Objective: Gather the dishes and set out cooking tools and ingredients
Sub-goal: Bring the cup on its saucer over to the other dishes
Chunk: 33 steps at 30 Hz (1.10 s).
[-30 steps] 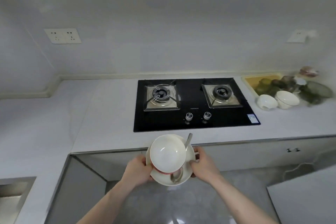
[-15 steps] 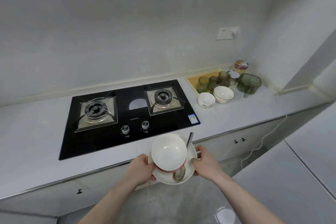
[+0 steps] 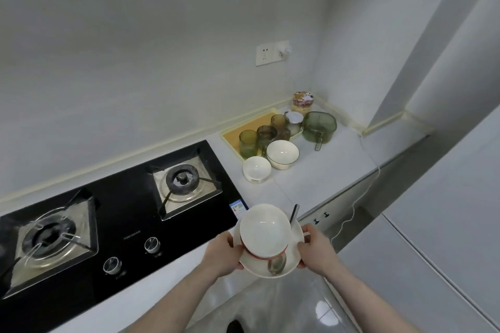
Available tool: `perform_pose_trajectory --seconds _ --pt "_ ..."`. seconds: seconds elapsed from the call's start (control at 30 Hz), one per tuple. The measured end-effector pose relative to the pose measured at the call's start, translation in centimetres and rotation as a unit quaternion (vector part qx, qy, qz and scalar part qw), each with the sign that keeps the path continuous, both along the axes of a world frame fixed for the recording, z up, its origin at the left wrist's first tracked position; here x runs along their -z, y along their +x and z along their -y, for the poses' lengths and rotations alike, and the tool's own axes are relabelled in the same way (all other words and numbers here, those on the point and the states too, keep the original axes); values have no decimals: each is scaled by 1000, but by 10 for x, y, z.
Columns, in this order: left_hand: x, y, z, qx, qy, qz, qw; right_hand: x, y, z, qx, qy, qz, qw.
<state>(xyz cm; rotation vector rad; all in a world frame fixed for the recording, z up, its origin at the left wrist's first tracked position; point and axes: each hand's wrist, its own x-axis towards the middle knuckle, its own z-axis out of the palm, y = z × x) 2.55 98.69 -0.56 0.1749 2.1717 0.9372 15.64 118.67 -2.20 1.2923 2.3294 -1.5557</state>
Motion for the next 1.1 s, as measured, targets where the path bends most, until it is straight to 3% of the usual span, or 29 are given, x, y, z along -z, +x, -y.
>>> perform_pose_trajectory --seconds 0.2,0.47,1.1 --pt "21 -44 -71 58 -38 -12 997 22 -28 -65 27 41 25 999" --pt "42 -65 -161 33 -9 46 998 53 -58 -159 -3 74 74 995" --pt "104 -86 -322 40 -87 103 990 87 -111 -324 -71 110 142 981"
